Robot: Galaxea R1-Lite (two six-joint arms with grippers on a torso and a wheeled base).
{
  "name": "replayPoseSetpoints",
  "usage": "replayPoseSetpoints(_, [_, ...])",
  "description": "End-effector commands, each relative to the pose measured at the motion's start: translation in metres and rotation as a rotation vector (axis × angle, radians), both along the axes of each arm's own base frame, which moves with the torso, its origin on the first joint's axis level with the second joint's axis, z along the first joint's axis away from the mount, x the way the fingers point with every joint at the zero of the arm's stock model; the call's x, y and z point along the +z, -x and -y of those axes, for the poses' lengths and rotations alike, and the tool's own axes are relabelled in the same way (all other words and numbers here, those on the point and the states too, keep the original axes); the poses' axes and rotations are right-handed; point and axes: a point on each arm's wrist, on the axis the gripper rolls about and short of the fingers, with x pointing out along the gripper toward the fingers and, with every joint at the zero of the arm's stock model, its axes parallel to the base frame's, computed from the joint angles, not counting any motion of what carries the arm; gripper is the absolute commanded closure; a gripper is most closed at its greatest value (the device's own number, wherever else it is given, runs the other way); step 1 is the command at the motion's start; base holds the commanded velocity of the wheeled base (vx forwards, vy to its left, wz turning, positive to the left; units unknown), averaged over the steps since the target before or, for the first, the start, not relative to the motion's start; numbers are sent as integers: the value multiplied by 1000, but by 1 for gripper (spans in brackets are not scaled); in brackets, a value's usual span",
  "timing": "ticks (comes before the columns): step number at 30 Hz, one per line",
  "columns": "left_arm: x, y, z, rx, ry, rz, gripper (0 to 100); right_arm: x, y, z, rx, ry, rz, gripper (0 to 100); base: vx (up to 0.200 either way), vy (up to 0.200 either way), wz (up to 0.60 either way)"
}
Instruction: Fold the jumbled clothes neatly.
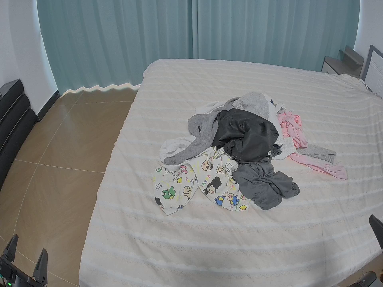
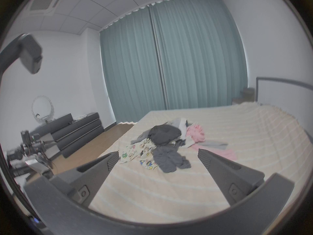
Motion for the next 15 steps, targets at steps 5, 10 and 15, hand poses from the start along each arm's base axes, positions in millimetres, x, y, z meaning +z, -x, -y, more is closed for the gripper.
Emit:
replayPoseSetpoints(5, [-5, 0, 0, 1, 1, 0, 0, -32, -190, -70, 261, -168, -732, 0, 0, 0, 0])
replayPoseSetpoints(10, [-5, 0, 0, 1, 1, 0, 0, -66, -234, -123, 267, -273, -819, 0, 0, 0, 0])
replayPoseSetpoints(15, [-5, 0, 0, 1, 1, 0, 0, -117, -269, -159, 105, -271, -846, 0, 0, 0, 0])
